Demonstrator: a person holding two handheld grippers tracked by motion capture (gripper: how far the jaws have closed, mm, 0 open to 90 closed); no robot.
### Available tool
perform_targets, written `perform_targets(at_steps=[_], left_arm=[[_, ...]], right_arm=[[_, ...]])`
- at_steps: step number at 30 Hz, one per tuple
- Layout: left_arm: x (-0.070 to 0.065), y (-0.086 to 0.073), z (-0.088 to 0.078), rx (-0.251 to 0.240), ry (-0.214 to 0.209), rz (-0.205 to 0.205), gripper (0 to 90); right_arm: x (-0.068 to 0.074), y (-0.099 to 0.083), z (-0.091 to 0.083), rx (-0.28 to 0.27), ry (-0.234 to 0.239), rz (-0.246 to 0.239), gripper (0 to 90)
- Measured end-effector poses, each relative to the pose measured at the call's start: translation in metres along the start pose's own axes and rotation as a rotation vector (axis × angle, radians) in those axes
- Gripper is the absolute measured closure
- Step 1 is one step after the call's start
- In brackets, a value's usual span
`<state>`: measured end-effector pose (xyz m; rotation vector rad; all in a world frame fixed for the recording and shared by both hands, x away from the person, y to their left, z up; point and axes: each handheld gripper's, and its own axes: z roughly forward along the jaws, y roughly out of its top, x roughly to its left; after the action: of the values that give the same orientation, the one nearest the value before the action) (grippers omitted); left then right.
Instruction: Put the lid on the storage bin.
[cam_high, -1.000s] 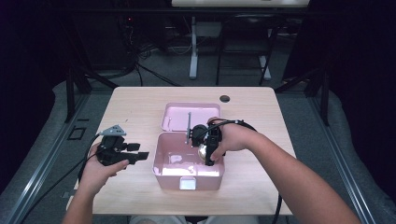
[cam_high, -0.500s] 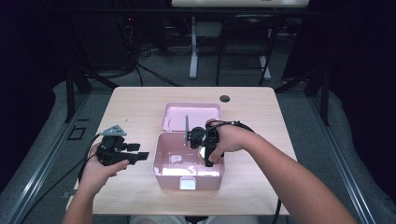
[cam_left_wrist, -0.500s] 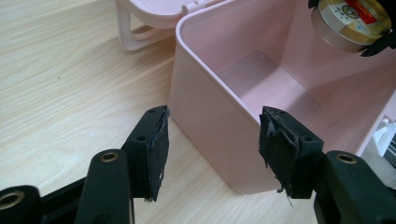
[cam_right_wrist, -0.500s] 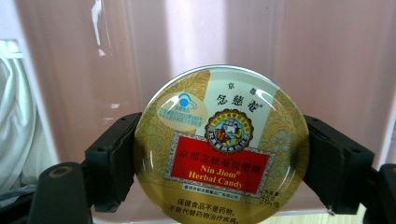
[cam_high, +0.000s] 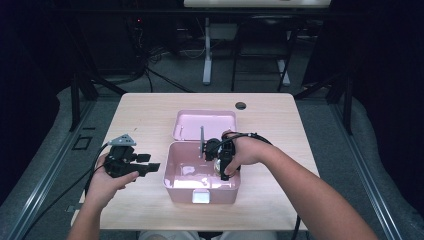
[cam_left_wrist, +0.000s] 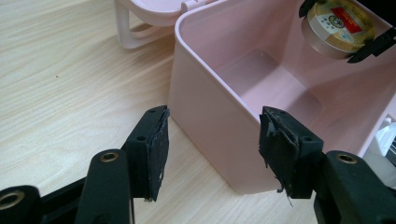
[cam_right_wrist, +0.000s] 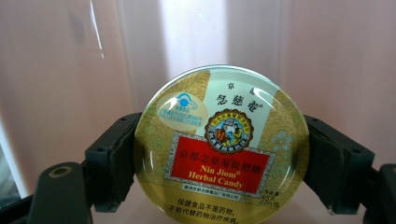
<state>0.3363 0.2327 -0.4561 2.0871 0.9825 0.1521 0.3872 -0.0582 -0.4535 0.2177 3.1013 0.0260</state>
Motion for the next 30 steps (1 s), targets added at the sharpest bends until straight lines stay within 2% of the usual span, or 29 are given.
perform_targets(at_steps=[9, 20, 30], left_arm=[[0.0, 0.0, 0.001, 0.002, 0.003, 0.002, 43.0], [0.0, 0.0, 0.002, 0.008, 0.004, 0.001, 42.9], [0.0, -0.001, 0.003, 0.01, 0.004, 0.004, 43.0]], right_arm=[[0.0, 0.0, 0.009, -0.001, 0.007, 0.001, 19.9], [-0.001, 0.003, 0.017, 0.014, -0.007, -0.01, 19.9], [-0.002, 0.002, 0.027, 0.005, 0.006, 0.005, 19.9]])
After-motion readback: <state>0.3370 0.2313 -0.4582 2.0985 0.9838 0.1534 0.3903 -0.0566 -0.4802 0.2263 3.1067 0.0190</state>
